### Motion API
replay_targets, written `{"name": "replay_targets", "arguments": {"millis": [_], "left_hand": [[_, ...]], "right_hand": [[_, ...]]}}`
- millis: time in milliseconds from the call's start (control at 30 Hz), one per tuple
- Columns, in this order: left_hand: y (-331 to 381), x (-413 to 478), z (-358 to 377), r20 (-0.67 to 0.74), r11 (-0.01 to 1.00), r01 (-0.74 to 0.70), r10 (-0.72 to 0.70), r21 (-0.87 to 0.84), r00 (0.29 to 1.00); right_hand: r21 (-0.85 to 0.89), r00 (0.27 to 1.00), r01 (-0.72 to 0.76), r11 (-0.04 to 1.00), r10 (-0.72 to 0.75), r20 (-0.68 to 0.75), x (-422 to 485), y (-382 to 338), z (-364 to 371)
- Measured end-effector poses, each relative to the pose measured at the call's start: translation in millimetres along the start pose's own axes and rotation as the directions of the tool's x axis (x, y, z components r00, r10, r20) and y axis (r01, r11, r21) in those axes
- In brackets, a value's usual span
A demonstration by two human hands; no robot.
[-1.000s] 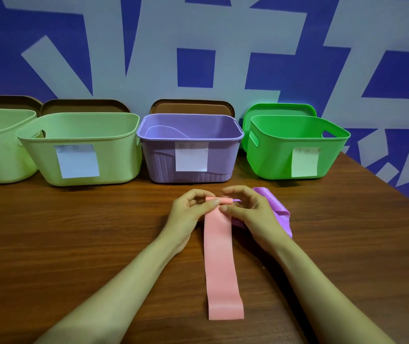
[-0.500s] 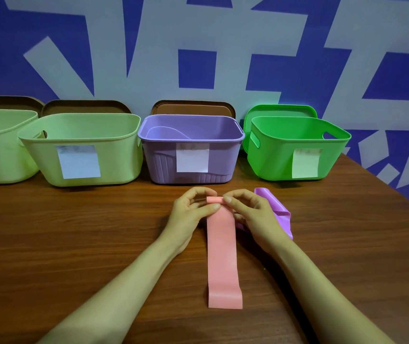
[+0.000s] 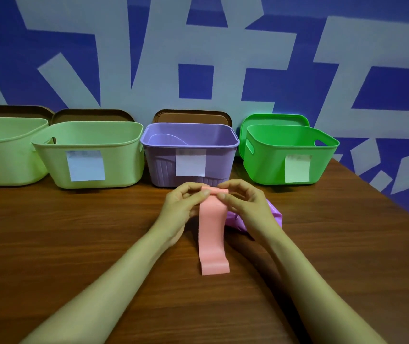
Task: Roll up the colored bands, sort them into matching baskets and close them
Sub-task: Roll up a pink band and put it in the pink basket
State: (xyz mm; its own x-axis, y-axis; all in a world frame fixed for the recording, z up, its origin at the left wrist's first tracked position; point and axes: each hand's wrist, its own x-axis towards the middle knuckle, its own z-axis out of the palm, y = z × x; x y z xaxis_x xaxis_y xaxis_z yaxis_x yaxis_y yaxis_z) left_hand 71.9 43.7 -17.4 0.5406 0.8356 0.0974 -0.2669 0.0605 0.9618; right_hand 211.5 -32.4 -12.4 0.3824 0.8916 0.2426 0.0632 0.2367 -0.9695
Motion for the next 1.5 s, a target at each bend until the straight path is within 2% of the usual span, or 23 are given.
{"name": "replay_targets", "arguments": {"millis": [267,433,633,733,800,1067,1267,1400,1500], "left_hand": [[44.7,-42.8,-7.4,-0.021,0.991,-0.08,0.078,-0.11,0.997],[70.0,-57.6,-14.2,0.045,0.988,-0.027,0.034,-0.151,0.998],[39.8,-54.8,-28.6,0.024,0.992,0.121,-0.12,-0.039,0.992],[14.9,-51.4,-35.8,-0.005,0.978,0.203,-0.203,0.057,0.979],[7.0,-49.2,-38.4,-0.012,0.971,0.221,-0.221,0.09,0.975],[4.2,-50.1,-35.2,-0.058,0.988,0.131,-0.127,0.085,0.99],[3.8,-54.7,-32.5,-0.085,0.998,0.054,-0.05,0.037,0.995],[6.2,-58.1,-31.8,-0.054,0.999,-0.003,0.006,0.041,0.999],[7.9,-59.2,-30.9,-0.05,0.997,-0.034,0.038,0.075,0.998]], "right_hand": [[-0.09,0.986,0.047,0.995,-0.031,0.166,-14.1,-49.1,21.5],[0.087,0.98,-0.032,0.996,0.014,0.199,-27.3,-68.7,31.5],[0.057,0.973,-0.204,0.977,0.196,0.126,-30.8,-33.2,43.0],[0.147,0.947,-0.317,0.937,0.306,0.098,-34.8,-8.3,46.2],[0.137,0.947,-0.318,0.938,0.307,0.098,-34.6,4.7,46.2],[0.128,0.984,-0.158,0.979,0.145,0.103,-34.2,12.1,47.5],[0.253,0.983,-0.173,0.952,0.15,0.108,-42.2,1.2,51.7],[0.207,0.975,-0.223,0.953,0.217,0.053,-43.7,-9.8,51.6],[0.204,0.981,-0.193,0.96,0.182,0.072,-46.0,-13.7,50.5]]}}
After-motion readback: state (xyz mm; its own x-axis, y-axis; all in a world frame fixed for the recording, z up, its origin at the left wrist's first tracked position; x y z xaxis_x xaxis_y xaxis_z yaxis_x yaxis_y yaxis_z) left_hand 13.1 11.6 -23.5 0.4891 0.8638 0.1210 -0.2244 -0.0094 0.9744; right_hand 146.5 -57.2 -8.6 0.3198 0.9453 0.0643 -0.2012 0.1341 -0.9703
